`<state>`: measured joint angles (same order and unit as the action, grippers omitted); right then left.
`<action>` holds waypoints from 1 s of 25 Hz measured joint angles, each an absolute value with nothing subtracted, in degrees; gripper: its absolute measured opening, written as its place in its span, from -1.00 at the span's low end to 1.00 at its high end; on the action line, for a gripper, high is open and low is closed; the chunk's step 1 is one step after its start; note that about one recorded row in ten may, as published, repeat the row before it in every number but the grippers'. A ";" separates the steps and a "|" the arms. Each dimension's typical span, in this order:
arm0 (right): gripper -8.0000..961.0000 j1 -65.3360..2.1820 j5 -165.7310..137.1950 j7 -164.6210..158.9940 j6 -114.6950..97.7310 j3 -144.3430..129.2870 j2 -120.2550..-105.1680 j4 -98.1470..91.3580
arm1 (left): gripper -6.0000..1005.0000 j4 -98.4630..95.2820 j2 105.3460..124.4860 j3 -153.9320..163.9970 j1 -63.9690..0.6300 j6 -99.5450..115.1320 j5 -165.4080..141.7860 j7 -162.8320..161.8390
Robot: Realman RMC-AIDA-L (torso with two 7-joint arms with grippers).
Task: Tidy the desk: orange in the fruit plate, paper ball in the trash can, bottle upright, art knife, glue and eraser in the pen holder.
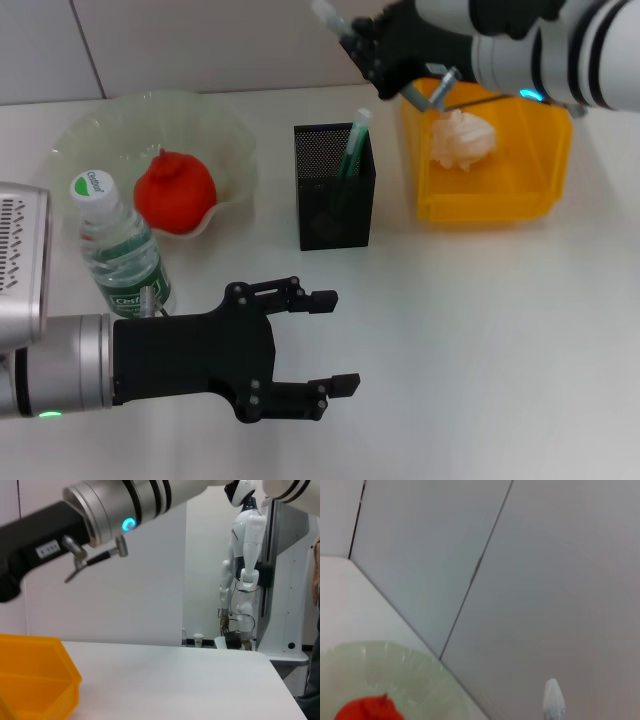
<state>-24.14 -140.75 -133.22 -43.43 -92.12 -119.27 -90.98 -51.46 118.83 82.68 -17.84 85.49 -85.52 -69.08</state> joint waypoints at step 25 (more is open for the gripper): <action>-0.73 -21.38 -138.59 -132.71 -21.33 -105.77 -119.20 -84.25 | 0.60 -49.19 118.82 82.70 -17.58 85.64 -83.99 -66.88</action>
